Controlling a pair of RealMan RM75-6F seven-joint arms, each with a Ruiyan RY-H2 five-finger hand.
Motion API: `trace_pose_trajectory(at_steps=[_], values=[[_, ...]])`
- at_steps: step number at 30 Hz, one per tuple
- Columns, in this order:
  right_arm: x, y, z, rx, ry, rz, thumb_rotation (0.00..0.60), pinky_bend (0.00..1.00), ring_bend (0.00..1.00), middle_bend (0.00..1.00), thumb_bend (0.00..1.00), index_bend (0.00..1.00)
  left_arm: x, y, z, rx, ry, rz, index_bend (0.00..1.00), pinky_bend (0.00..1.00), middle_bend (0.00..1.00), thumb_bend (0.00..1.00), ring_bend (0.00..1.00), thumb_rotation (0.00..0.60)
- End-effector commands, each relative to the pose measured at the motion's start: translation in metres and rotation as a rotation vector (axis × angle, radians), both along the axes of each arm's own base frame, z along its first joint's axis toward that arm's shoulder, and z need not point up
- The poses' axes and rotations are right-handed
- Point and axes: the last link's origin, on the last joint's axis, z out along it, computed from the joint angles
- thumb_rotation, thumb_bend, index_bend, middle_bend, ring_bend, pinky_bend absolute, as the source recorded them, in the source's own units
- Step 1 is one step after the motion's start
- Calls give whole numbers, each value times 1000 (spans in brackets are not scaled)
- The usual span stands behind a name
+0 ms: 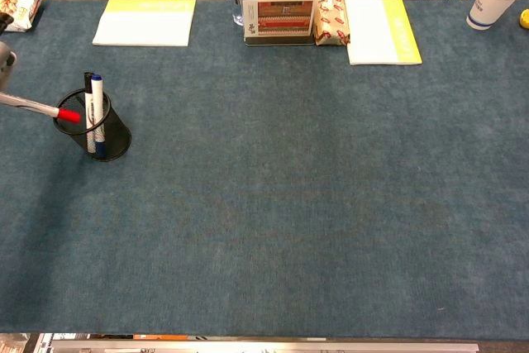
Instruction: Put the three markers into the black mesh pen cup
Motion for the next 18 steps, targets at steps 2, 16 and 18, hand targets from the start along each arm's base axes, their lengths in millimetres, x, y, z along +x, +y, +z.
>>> trace_pose_trajectory(at_steps=[2,16,18], values=[[0,0,0,0,0,0,600,384,109,188,0,133,5,3,-7,-19,-10,-25,575,70,71,292,0,600],[0,0,0,0,-2,3,600,384,109,188,0,133,27,6,-19,-38,-62,-140,135,71,60,291,0,600],[1,0,0,0,-3,4,600,384,109,187,0,133,28,5,-16,-27,-74,-148,126,71,60,291,0,600]])
